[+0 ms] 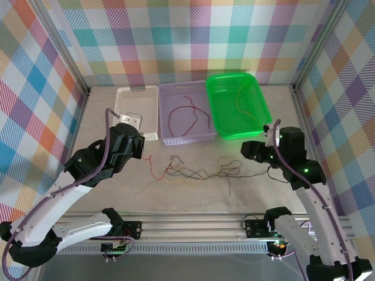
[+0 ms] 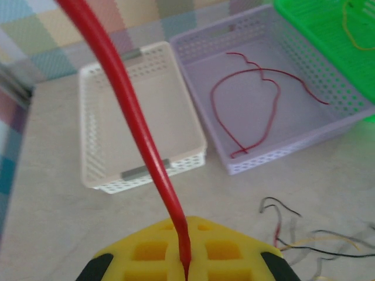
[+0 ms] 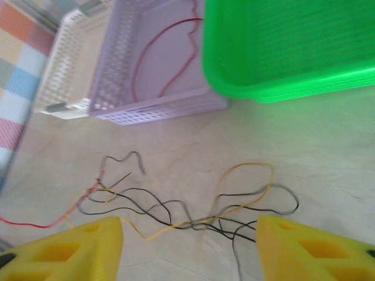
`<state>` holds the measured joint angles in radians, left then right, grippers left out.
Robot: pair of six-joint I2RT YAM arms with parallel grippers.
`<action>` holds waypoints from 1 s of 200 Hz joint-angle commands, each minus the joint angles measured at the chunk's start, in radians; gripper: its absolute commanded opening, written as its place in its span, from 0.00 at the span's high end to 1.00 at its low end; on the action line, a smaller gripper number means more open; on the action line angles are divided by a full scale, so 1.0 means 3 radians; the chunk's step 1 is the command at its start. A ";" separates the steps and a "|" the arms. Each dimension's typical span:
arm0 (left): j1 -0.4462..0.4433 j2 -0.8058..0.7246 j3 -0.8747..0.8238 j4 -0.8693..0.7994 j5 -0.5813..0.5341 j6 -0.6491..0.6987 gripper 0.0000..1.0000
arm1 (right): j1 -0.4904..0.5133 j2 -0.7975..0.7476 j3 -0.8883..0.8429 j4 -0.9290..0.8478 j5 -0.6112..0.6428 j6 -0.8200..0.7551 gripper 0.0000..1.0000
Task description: Untangle the cables
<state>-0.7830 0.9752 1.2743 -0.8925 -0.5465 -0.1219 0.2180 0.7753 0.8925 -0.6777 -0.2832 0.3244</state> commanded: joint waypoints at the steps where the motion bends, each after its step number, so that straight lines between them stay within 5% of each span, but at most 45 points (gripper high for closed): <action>1: -0.0068 0.0081 0.0164 0.0170 0.0331 -0.0190 1.00 | 0.0270 -0.0034 -0.0141 0.0664 -0.0378 -0.0055 0.33; 43: -0.0078 0.0292 0.0516 0.0164 0.0611 -0.0429 1.00 | 0.1569 0.0211 -0.0428 0.1433 0.0341 -0.0440 0.27; 92: -0.0080 0.0389 0.0771 0.0106 0.0777 -0.0656 1.00 | 0.2515 0.0943 -0.0584 0.2140 0.1039 -0.0797 0.27; 200: -0.0082 0.0374 0.0871 0.0087 0.0878 -0.0848 1.00 | 0.3202 0.2215 -0.0782 0.3678 0.1926 -0.0633 0.29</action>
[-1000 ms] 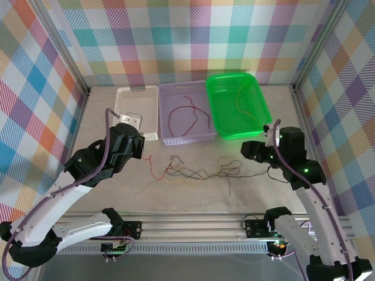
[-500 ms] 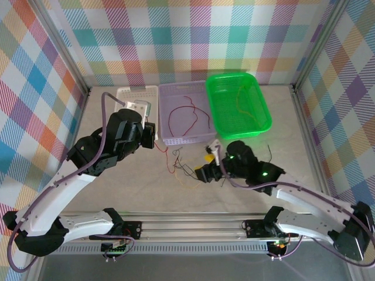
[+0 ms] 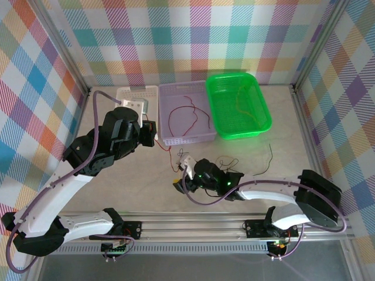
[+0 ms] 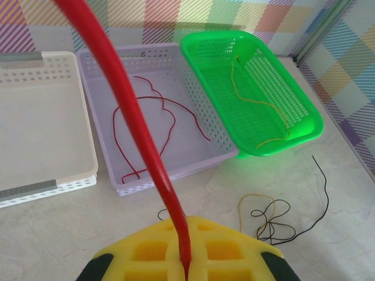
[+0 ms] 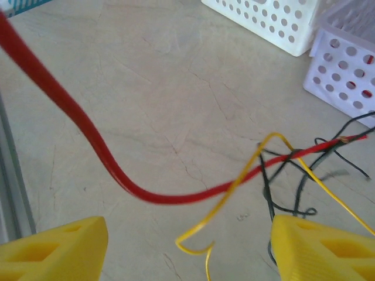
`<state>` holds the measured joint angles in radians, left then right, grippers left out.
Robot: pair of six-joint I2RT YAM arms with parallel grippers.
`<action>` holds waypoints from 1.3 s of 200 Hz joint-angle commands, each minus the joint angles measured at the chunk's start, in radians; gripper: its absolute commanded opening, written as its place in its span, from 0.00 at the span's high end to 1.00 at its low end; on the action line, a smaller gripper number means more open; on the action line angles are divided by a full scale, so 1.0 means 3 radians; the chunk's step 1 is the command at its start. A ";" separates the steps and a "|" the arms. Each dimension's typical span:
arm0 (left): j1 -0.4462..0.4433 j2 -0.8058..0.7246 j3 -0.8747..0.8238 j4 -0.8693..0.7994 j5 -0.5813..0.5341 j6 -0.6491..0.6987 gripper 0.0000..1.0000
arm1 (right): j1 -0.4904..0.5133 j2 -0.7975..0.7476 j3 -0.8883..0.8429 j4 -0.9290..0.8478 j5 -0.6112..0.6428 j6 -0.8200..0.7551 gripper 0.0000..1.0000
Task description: Untangle the cables
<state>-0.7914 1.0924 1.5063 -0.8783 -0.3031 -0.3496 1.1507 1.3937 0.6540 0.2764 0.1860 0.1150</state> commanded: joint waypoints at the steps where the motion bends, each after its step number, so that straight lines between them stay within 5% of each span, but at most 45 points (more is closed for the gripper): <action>1: -0.0056 -0.0021 0.0095 0.0039 0.0071 -0.0088 1.00 | 0.0095 0.0162 0.0016 0.0504 0.0375 0.0068 0.29; 20: -0.0053 -0.0042 0.0084 0.0038 0.0075 -0.0103 1.00 | 0.0098 0.0222 0.0031 0.0495 0.0596 0.0126 0.39; 47: -0.0052 -0.0104 0.0113 -0.0046 -0.0018 -0.0061 1.00 | 0.0080 0.0068 -0.0101 0.0439 0.0852 0.0155 0.68; 90: -0.0052 -0.0262 0.0282 -0.0388 -0.0482 0.0182 1.00 | -0.0277 -0.0532 -0.0451 0.0039 0.0720 0.0417 1.00; 127: -0.0048 -0.0388 0.0473 -0.0688 -0.0921 0.0405 1.00 | -0.0767 -0.1374 -0.0841 -0.0320 0.0497 0.0697 1.00; 165: -0.0051 -0.0408 0.0552 -0.0780 -0.0919 0.0436 1.00 | -0.0965 -0.1887 -0.0907 -0.0735 0.0608 0.0676 1.00; 202: -0.0050 -0.0397 0.0784 -0.0946 -0.1030 0.0619 1.00 | -0.1605 -0.2293 -0.0921 -0.1447 0.0560 0.1047 1.00; 237: -0.0049 -0.0272 0.1034 -0.0955 -0.0790 0.0639 1.00 | -0.1776 -0.2474 -0.0926 -0.1534 0.0305 0.1014 1.00; 260: -0.0050 -0.0161 0.1138 -0.0902 -0.0514 0.0537 1.00 | -0.1773 -0.2496 -0.0987 -0.1133 -0.0312 0.0886 0.95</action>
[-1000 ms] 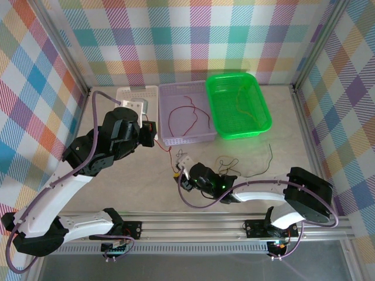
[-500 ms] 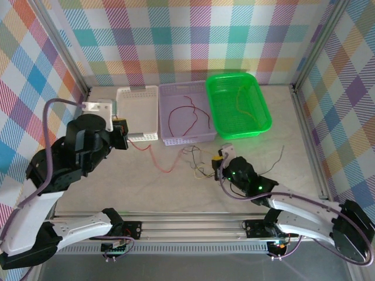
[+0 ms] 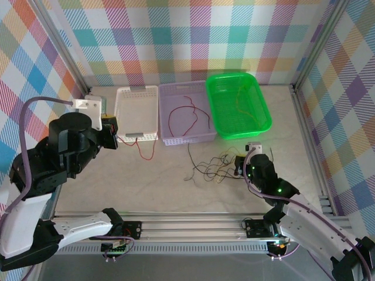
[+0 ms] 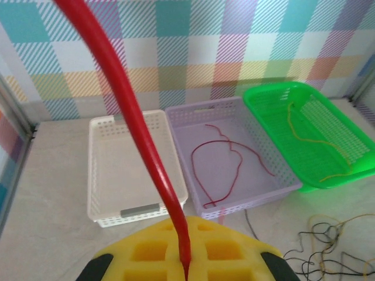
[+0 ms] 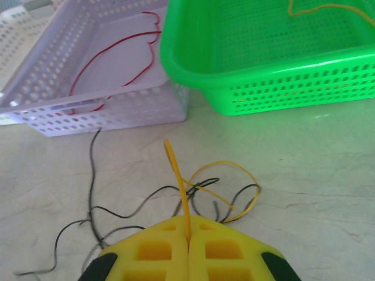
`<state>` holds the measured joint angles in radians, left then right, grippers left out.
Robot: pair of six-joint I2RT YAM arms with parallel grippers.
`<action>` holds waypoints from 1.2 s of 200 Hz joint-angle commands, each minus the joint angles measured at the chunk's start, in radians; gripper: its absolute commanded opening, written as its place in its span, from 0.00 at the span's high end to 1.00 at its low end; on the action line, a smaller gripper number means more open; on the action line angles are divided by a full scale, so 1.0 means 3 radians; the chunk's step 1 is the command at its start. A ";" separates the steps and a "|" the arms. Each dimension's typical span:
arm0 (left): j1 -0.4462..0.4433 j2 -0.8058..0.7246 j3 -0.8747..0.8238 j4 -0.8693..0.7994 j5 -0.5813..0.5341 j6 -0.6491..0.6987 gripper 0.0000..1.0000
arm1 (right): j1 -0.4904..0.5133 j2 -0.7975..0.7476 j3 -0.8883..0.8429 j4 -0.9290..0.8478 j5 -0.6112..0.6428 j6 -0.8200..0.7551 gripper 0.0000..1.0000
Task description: Untangle the cables
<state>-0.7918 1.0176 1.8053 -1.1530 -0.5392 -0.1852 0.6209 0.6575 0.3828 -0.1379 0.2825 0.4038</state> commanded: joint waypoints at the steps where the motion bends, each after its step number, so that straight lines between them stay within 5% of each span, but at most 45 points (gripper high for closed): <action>1: -0.0047 0.0094 0.0142 0.0016 0.0278 -0.0014 1.00 | -0.0008 -0.0040 -0.0086 0.0269 -0.0660 -0.0077 0.94; 65: -0.0047 0.0466 0.0255 0.0474 0.0509 0.0117 1.00 | -0.0008 0.0080 0.0030 0.0271 -0.0641 -0.0118 1.00; 240: 0.0550 0.3551 0.1538 0.1702 -0.0310 0.0993 1.00 | -0.0004 -0.0697 0.0626 -0.0624 -0.1014 -0.0022 1.00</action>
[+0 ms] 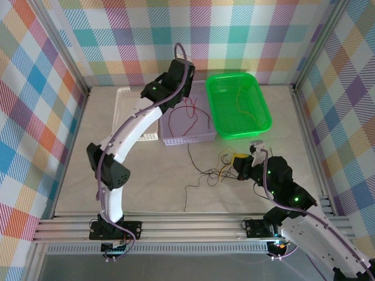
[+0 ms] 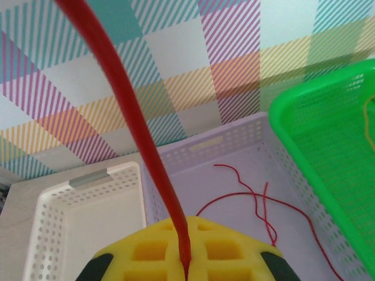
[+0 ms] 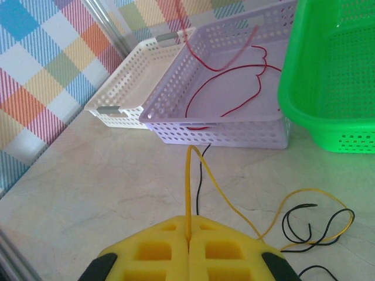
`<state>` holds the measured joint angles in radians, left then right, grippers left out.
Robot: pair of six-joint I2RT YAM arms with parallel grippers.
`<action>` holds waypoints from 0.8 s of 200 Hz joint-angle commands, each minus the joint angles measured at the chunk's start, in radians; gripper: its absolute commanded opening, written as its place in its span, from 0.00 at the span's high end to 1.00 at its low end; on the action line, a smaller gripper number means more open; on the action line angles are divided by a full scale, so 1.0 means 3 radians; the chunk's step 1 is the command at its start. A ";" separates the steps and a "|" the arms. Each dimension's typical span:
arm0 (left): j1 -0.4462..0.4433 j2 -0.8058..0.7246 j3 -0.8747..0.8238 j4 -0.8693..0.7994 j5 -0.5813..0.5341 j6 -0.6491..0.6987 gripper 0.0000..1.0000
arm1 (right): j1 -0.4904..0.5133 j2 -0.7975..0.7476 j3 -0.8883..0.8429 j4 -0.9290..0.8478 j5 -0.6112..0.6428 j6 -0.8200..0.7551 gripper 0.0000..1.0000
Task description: Untangle the cables
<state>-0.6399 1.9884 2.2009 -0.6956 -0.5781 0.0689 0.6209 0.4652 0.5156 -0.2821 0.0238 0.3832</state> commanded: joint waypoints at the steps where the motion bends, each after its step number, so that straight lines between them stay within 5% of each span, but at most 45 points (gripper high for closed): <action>1: 0.0046 0.0331 0.0220 0.0180 -0.0185 0.0150 1.00 | 0.0001 -0.0059 0.0189 -0.0146 -0.0154 0.0047 1.00; 86: 0.0134 0.1405 0.0440 -0.0184 -0.0145 -0.0174 1.00 | -0.0003 -0.0260 0.0580 -0.0470 -0.0359 0.0052 1.00; 160: 0.0186 0.1682 0.0440 -0.0471 0.0305 -0.0500 1.00 | -0.0004 -0.0293 0.0629 -0.0563 -0.0406 0.0055 1.00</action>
<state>-0.5945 2.4939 2.3028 -0.7879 -0.5541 -0.0311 0.6209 0.3889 0.6701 -0.4438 -0.0780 0.3885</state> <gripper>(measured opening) 0.056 0.057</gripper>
